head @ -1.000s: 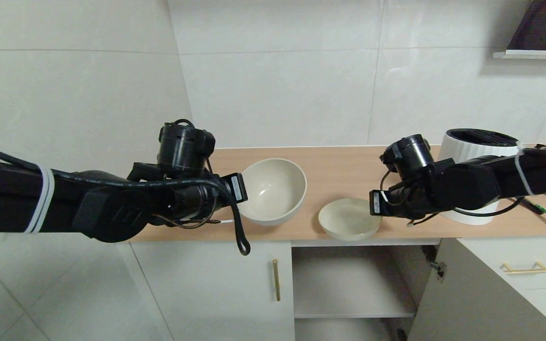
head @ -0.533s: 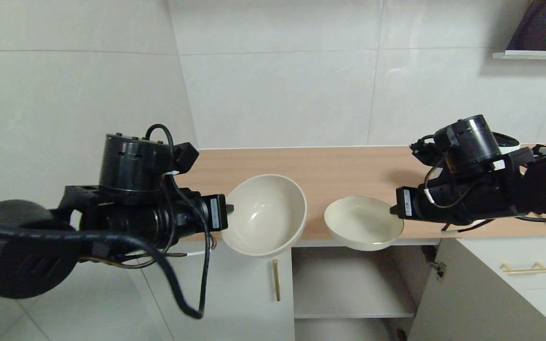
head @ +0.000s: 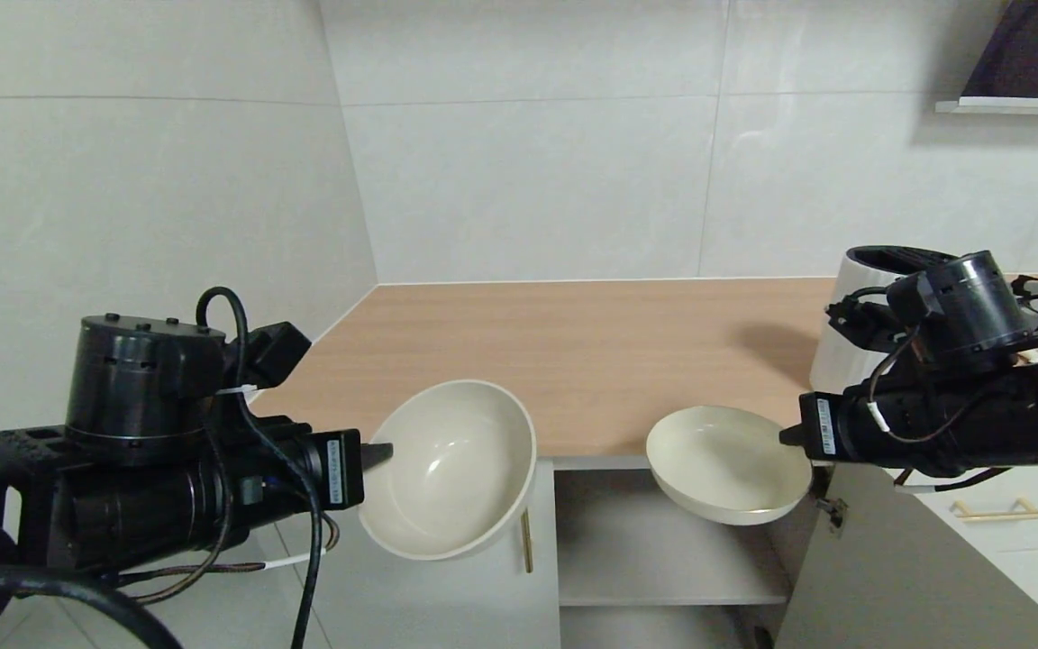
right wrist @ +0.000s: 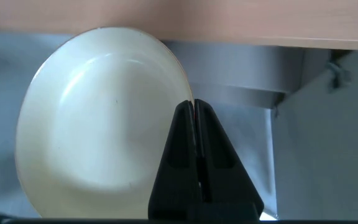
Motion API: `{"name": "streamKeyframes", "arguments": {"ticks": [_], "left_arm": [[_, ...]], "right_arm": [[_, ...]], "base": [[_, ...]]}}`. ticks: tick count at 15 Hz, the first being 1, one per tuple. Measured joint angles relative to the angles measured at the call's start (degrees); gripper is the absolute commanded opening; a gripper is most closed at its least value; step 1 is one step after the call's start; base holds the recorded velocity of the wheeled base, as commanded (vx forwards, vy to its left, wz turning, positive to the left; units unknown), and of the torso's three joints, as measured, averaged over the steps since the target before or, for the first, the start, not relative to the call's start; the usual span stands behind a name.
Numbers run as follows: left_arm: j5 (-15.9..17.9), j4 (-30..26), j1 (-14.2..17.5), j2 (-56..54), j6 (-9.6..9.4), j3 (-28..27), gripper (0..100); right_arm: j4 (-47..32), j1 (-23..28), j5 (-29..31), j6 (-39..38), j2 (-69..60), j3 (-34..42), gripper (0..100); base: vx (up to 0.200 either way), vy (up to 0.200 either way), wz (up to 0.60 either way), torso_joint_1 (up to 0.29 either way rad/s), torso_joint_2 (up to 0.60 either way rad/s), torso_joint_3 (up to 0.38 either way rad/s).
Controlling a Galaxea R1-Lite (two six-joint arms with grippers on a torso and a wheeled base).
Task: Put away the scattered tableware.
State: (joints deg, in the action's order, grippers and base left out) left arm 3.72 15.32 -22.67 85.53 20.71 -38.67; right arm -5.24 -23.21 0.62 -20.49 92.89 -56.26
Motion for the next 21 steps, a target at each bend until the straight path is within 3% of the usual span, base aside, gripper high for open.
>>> {"name": "streamKeyframes", "arguments": {"ticks": [4,14,21], "left_arm": [[0.09,-0.02,0.55,-0.11,-0.13,0.46,0],[-0.02,-0.06,0.62,1.01,-0.02,0.63,0],[-0.09,-0.11,0.62,2.07,0.11,0.69,0]], "right_arm": [[-0.06,0.39,-0.05,0.02,-0.26,0.34,0],[2.02,0.45,0.00,0.00,0.63,0.50,0],[2.12,0.50,0.06,0.00,1.43,0.63,0]], "base": [[-0.200,0.000,0.00,-0.002,0.00,0.004],[0.000,0.000,0.00,0.000,0.00,0.000],[0.000,0.000,0.00,-0.166,0.41,0.224]]}}
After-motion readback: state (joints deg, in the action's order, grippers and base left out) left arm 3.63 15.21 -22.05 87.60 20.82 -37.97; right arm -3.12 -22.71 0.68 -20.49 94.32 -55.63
